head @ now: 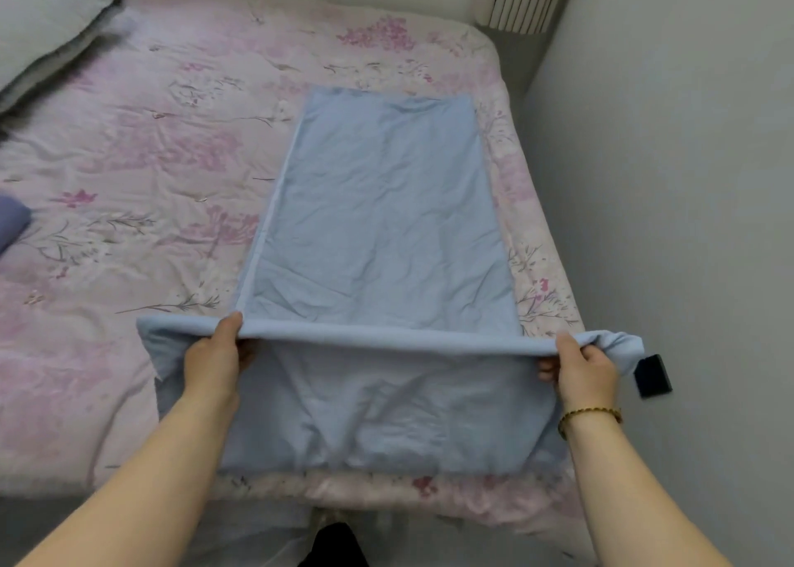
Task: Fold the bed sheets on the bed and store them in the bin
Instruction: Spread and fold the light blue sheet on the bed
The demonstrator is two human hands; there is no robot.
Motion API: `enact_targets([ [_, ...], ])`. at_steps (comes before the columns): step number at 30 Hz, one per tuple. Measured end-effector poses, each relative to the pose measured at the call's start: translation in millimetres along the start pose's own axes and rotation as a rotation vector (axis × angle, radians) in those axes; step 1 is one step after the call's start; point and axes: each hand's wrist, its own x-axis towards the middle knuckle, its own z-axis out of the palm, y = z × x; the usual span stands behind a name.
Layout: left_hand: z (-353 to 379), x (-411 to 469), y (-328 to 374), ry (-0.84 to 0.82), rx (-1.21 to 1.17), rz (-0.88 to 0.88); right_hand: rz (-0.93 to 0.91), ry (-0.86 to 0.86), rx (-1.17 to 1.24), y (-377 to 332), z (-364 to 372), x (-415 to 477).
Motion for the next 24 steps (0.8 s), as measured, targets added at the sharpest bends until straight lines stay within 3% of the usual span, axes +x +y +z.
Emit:
enact_targets([
  [2, 14, 33, 0, 0.003, 0.097, -0.012, 0.011, -0.029, -0.01, -4, 24, 25],
  [7, 50, 104, -7, -0.114, 0.62, 0.03, 0.082, -0.351, -0.296, 10, 84, 74],
  [12, 51, 116, -47, -0.438, 1.079, 0.068, 0.062, -0.442, -0.734, 56, 101, 69],
  [15, 44, 101, -73, -0.62, 1.388, 0.075, 0.057, -0.339, -0.91, 81, 93, 54],
  [18, 43, 83, -90, -0.662, 1.69, 0.136, 0.1, -0.081, -0.851, 98, 78, 37],
  [21, 50, 64, -99, -0.654, 1.775, 0.135, 0.198, 0.101, -0.82, 112, 58, 26],
  [24, 61, 47, -108, -0.705, 1.776, 0.173, 0.312, 0.1, -0.765, 127, 35, 19],
])
